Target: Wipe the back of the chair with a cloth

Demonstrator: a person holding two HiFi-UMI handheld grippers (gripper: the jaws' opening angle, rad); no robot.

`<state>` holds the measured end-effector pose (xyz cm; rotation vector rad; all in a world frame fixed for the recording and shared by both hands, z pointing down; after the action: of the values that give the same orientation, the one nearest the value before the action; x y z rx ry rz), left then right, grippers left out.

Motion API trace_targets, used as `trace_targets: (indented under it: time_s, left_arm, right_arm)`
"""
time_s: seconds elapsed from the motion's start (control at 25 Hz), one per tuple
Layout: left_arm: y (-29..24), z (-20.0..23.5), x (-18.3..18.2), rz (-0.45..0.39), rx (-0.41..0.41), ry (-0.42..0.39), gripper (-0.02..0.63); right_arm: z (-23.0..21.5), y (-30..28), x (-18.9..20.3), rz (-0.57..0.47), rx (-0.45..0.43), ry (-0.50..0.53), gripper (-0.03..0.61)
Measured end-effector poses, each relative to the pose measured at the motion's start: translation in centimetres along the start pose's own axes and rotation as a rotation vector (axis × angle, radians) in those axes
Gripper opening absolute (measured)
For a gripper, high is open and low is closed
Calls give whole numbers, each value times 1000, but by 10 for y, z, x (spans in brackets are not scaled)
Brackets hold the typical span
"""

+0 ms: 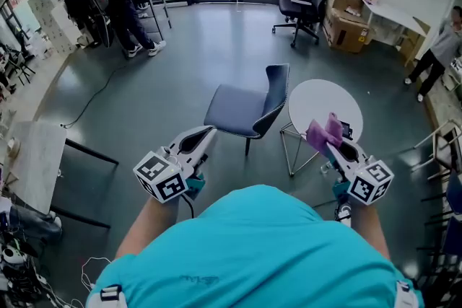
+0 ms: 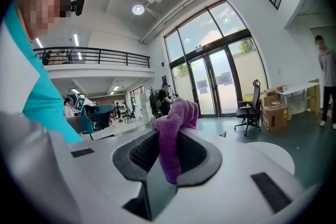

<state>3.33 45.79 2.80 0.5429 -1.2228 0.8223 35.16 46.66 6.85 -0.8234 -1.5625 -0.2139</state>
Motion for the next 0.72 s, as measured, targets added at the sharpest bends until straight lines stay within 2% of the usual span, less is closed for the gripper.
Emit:
trace_targets:
  time_s: [0.36,0.72]
  left_arm:
    - [-27,-27,4,10,-13,4,-5]
    - [-73,-67,20,32,-29,35,-5]
  right_arm:
    - [-21,24,7,-15,-68,-34,87]
    - [-62,54,20,12,-130,-54,89]
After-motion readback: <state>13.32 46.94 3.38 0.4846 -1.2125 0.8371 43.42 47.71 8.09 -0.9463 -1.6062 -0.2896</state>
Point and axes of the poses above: the fingertips, and each gripper's own axes: y backward along the fingers, z to its left, x out of its underside, the point moved 2 cm from there along y, backward along the fingers, and after that the axes turned 8 degrees about z, right-handed, at the moved point
